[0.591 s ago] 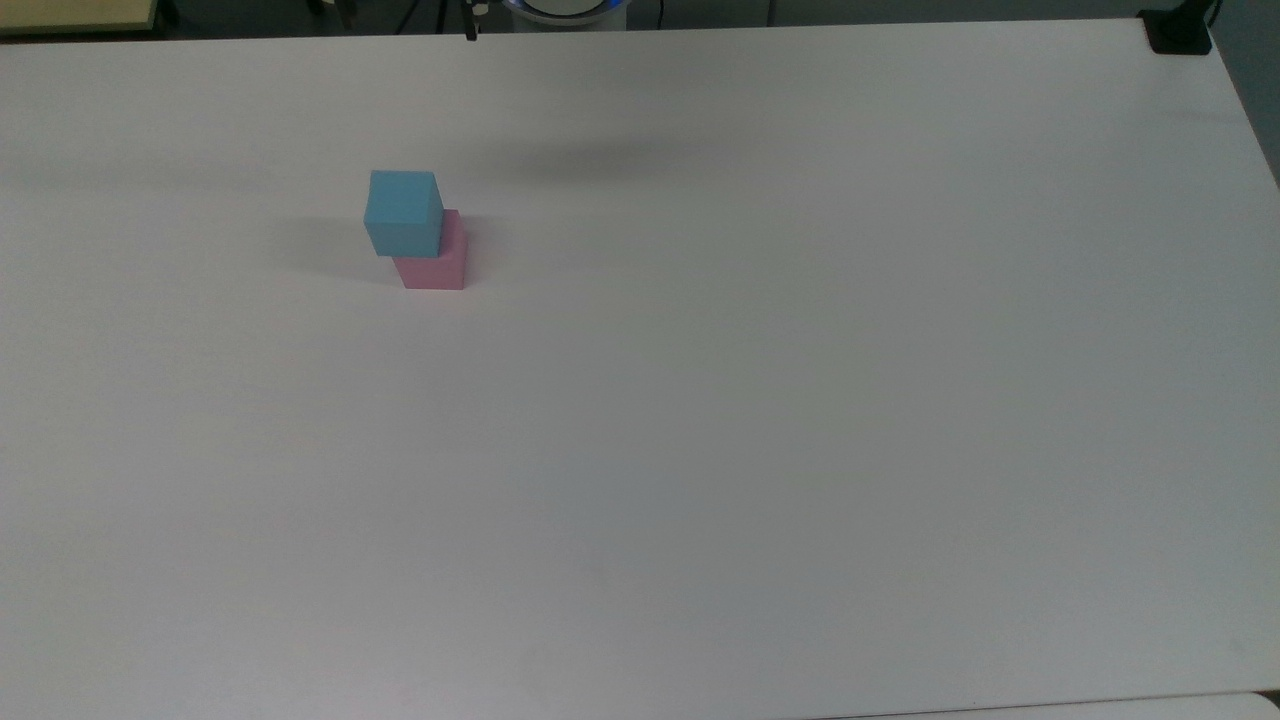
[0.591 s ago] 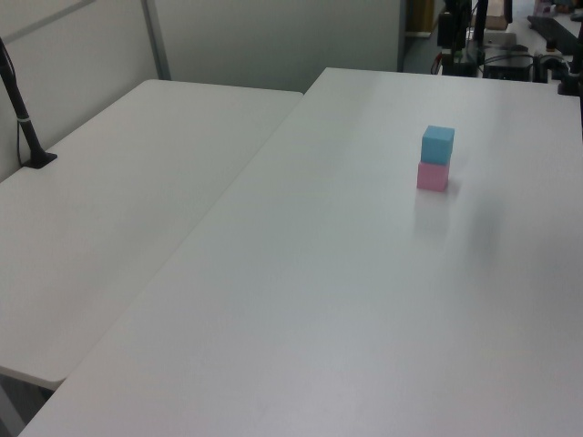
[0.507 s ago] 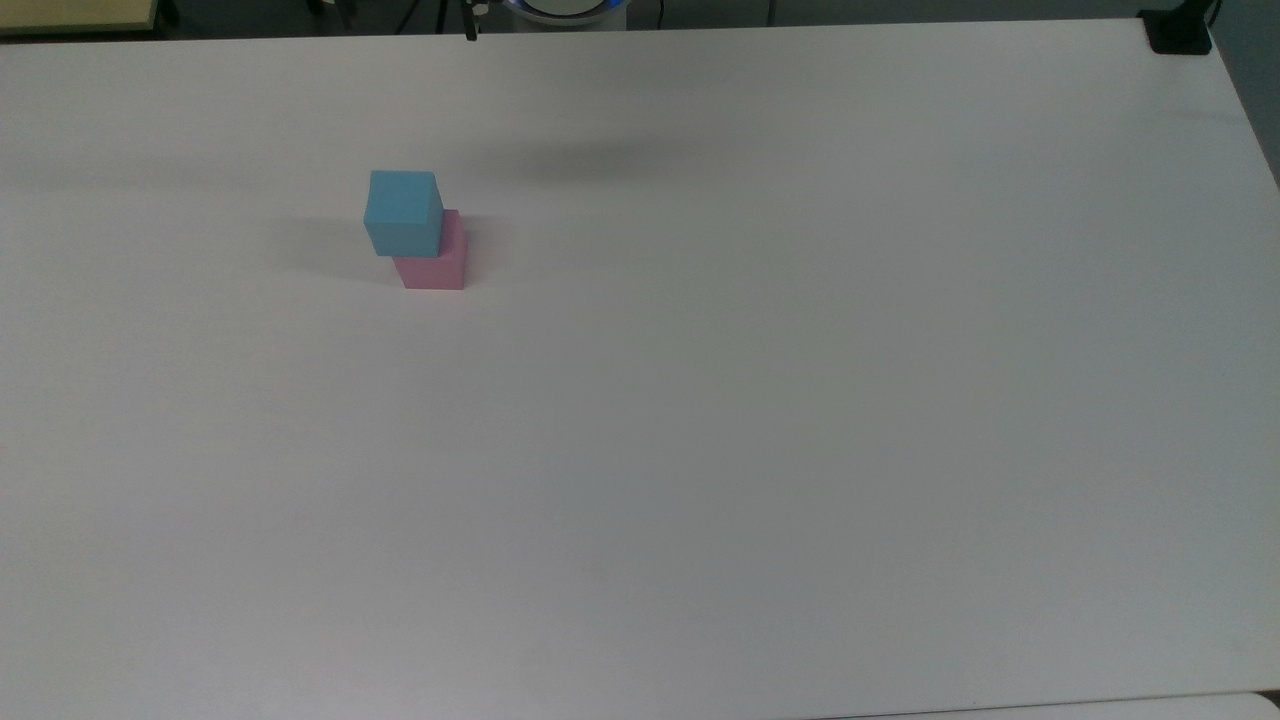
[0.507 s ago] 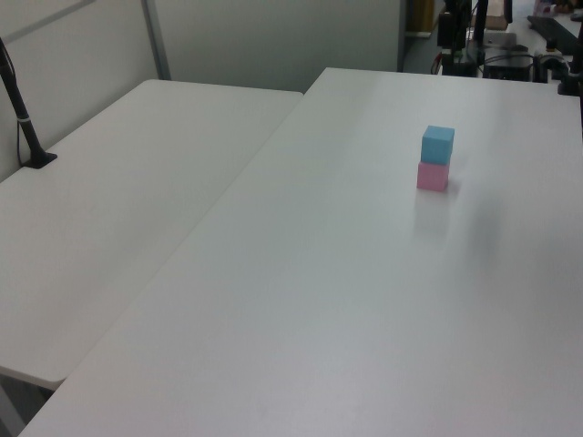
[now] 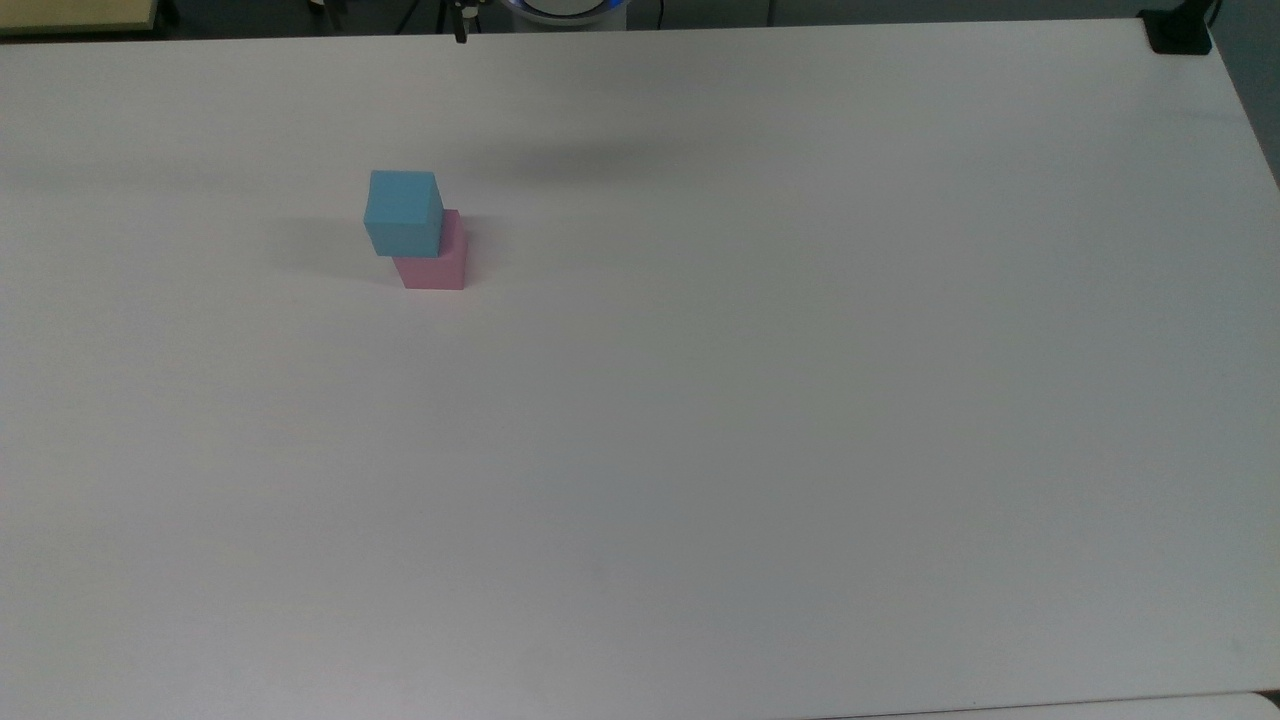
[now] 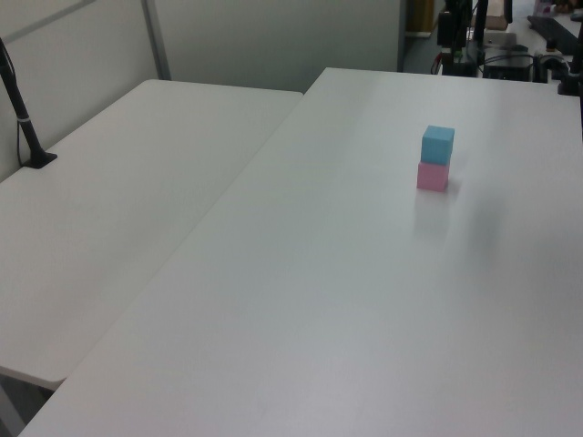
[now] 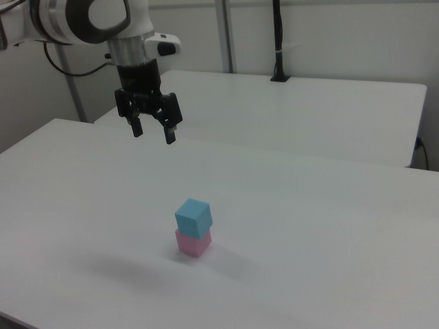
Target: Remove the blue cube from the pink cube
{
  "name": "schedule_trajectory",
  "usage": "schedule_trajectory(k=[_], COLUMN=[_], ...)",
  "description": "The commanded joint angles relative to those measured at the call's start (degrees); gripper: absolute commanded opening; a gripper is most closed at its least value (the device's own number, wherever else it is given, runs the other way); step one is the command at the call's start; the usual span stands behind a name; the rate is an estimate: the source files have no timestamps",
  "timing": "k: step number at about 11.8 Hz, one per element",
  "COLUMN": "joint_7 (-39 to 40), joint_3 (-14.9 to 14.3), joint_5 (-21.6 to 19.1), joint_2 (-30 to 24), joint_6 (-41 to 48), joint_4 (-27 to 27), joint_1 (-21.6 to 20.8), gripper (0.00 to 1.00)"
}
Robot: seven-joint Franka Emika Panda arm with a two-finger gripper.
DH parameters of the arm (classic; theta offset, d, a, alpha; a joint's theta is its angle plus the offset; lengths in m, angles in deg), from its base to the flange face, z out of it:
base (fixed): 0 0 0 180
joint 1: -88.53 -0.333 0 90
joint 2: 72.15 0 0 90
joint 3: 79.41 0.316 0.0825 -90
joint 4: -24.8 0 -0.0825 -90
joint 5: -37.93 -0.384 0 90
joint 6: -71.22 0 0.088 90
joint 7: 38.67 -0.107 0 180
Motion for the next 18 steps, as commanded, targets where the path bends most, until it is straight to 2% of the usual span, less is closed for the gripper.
schedule_trajectory(k=[1, 18], joint_7=[0.43, 0.43], joint_3=[0.09, 0.01], joint_5=[0.12, 0.04], joint_2=[0.86, 0.51], joint_6=[0.00, 0.01], joint_4=[-1.37, -1.63], joint_1=[0.26, 1.49], gripper=[1.00, 1.00])
